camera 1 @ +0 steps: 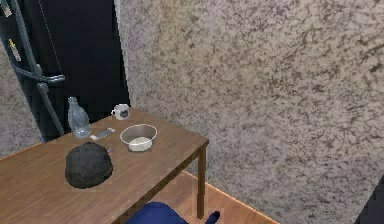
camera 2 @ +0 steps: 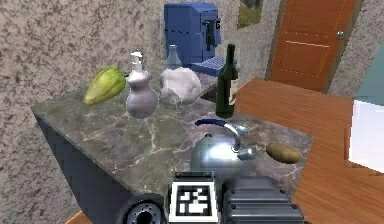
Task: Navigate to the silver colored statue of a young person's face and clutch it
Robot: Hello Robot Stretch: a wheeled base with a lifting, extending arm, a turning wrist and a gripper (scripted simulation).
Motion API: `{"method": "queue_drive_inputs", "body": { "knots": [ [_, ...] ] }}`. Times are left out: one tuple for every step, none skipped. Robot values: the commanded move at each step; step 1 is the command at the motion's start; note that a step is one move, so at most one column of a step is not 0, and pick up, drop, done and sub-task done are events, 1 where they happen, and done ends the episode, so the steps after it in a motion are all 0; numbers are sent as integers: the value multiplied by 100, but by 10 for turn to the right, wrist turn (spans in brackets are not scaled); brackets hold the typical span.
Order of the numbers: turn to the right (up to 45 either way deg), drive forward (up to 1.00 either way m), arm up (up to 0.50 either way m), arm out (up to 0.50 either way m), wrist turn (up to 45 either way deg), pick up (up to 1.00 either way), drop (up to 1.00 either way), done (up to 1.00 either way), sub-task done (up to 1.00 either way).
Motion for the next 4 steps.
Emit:
{"method": "queue_drive_inputs", "body": {
  "knots": [
    [0, 0, 0, 48, 0, 0, 0, 0, 0],
    [0, 0, 0, 0, 450, 0, 0, 0, 0],
    [0, 0, 0, 0, 450, 0, 0, 0, 0],
    [0, 0, 0, 0, 450, 0, 0, 0, 0]
  ]
}}
